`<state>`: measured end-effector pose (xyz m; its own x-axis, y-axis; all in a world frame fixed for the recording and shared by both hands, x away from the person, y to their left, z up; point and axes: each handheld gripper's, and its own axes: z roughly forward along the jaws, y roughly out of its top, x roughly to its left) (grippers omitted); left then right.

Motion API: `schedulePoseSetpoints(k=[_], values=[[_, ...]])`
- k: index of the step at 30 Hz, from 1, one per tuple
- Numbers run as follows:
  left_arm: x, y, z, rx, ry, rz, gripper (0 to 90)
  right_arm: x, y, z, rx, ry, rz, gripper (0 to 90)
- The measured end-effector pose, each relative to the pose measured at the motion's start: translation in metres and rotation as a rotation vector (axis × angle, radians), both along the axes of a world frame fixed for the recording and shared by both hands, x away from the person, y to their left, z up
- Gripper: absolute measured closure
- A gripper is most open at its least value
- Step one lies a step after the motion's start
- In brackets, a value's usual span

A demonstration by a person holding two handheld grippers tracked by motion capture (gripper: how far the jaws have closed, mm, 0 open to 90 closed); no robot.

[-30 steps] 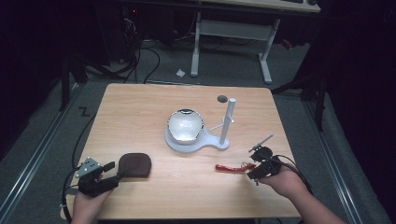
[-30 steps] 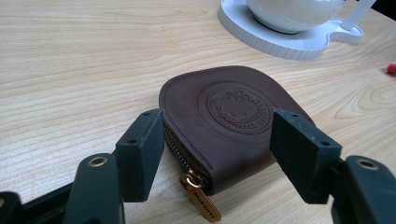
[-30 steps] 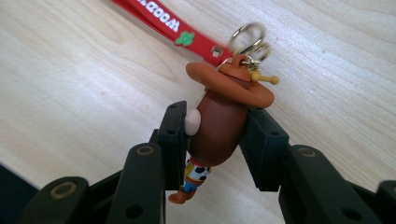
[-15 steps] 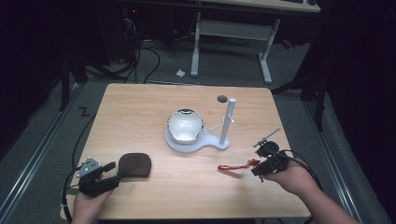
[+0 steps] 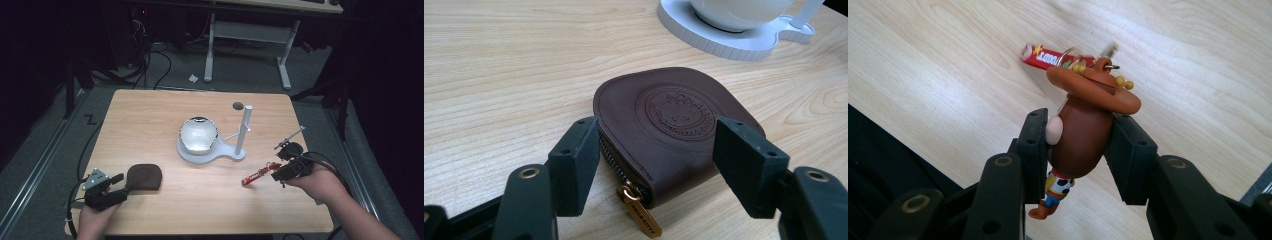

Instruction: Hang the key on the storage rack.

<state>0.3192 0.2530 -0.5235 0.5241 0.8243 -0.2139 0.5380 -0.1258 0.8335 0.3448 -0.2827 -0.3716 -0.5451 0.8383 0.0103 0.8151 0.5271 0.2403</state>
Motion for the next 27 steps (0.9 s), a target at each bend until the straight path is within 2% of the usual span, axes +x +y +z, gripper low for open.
schedulePoseSetpoints(k=[6, 27], values=[[0.0, 0.001, 0.0, -0.003, 0.001, 0.003, 35.6, 0.003, 0.005, 0.013, -0.004, -0.013, 0.011, 62.9], [0.0, 0.003, 0.0, -0.007, 0.004, 0.006, 35.6, 0.011, 0.016, 0.044, -0.019, -0.051, 0.037, 62.9]])
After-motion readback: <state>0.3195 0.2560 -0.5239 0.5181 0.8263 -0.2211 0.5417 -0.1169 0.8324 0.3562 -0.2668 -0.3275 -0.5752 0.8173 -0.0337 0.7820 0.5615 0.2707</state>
